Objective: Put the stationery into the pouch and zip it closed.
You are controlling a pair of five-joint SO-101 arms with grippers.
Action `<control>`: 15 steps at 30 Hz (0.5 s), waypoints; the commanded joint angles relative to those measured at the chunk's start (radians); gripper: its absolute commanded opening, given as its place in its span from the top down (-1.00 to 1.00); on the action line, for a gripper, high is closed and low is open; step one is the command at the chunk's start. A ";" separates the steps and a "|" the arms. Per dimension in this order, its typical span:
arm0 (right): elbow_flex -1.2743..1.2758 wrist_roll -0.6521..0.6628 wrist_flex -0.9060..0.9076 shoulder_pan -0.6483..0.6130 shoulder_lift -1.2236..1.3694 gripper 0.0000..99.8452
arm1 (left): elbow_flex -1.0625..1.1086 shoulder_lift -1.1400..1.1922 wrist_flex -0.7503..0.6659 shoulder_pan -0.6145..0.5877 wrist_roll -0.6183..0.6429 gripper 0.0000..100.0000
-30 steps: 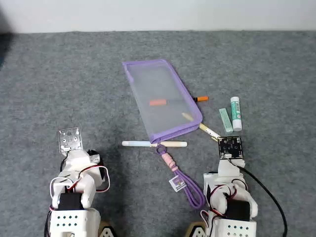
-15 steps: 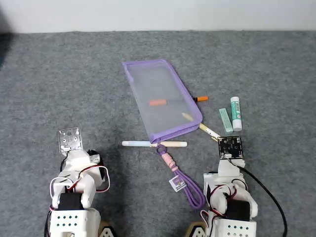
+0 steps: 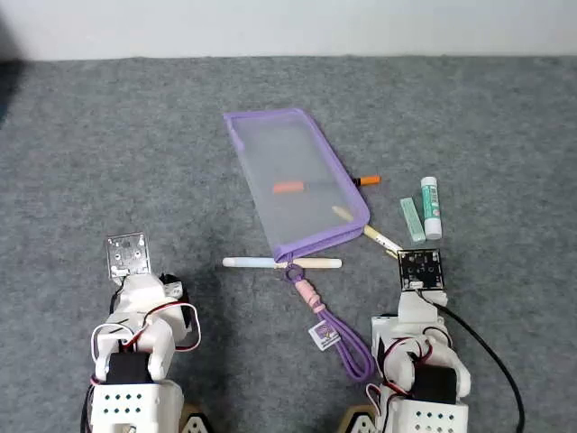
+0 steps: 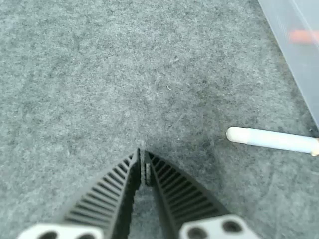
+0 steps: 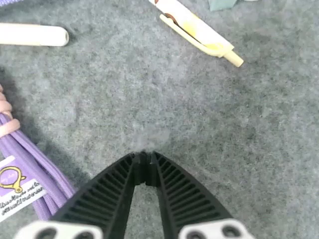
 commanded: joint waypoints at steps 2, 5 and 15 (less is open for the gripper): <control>0.018 0.011 0.004 0.007 -0.015 0.98 | -0.015 -0.012 -0.021 -0.003 -0.005 0.97; 0.018 0.011 0.004 0.007 -0.015 0.98 | -0.015 -0.012 -0.021 -0.003 -0.005 0.97; 0.018 0.011 0.004 -0.004 -0.016 0.98 | -0.015 -0.012 -0.021 -0.003 -0.005 0.97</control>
